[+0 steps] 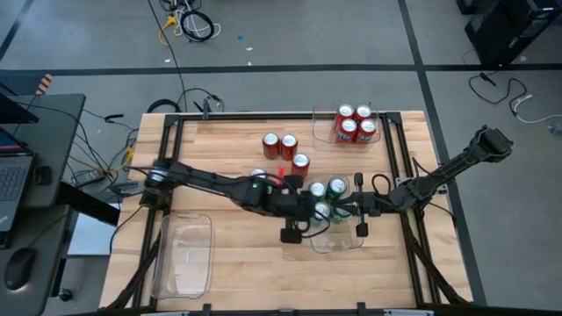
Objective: Sort soda cans
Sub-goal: Put the bottom left red soda can into the bottom left transparent bin
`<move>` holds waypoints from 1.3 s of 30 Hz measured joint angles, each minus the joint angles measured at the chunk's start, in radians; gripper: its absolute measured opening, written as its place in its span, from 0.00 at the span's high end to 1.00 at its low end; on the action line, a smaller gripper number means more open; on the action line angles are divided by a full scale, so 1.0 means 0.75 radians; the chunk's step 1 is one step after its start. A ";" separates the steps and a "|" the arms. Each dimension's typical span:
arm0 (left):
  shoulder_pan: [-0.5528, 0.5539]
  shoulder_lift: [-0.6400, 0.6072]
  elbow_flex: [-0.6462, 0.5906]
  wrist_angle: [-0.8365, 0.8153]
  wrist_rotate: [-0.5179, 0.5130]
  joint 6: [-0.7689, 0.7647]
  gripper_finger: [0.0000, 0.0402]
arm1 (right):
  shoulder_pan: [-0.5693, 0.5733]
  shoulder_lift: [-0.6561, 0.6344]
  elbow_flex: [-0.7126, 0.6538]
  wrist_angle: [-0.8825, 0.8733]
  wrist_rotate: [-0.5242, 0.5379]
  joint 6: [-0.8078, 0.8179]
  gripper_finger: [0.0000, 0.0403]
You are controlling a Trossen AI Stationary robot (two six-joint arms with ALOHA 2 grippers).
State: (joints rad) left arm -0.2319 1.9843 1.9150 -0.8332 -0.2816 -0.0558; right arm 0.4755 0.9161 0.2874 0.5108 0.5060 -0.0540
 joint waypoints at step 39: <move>0.267 -0.774 -0.787 -0.160 0.023 -0.665 0.98 | -0.439 0.000 0.001 0.067 -0.087 -0.166 1.00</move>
State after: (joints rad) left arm -0.0315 1.4037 1.3247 -0.9533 -0.2641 -0.5542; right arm 0.1463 0.9160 0.2882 0.5613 0.4409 -0.1786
